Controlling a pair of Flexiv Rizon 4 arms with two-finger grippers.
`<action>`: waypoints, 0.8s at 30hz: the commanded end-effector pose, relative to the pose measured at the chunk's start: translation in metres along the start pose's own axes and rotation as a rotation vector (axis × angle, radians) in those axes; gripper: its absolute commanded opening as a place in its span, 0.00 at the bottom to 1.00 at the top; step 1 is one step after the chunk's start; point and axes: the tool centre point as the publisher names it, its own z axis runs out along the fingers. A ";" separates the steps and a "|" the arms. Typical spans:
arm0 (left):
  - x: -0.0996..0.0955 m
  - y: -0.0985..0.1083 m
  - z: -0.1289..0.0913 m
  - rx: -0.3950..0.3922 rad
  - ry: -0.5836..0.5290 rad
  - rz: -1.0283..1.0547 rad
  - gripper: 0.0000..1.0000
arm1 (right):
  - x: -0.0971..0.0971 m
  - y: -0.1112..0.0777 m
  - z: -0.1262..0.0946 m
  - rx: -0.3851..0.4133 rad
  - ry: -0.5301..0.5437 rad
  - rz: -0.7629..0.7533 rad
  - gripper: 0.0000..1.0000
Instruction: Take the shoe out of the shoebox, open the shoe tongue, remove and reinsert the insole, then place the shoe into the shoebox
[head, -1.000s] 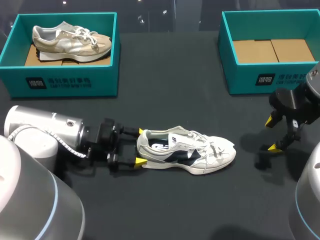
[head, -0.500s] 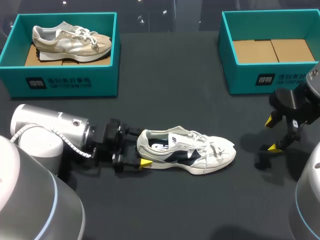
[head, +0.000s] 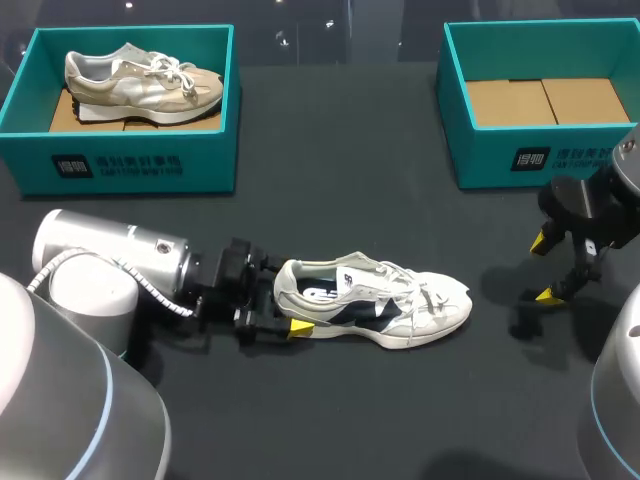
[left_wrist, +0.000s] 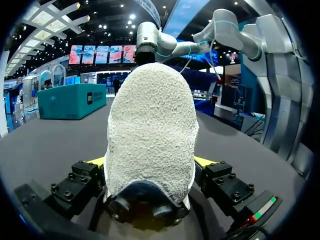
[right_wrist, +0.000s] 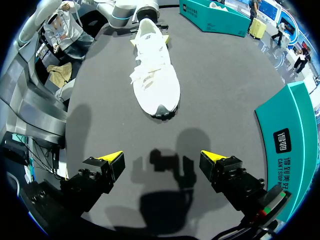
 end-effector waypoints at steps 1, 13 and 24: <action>0.000 0.002 0.005 -0.001 -0.004 -0.001 1.00 | 0.001 0.000 0.000 0.001 -0.003 0.000 1.00; -0.003 0.003 0.011 -0.006 -0.026 -0.001 0.06 | 0.001 0.000 0.000 0.001 -0.003 0.000 1.00; -0.002 0.001 0.012 -0.001 -0.040 0.000 0.00 | 0.001 0.000 0.000 0.001 -0.003 0.000 1.00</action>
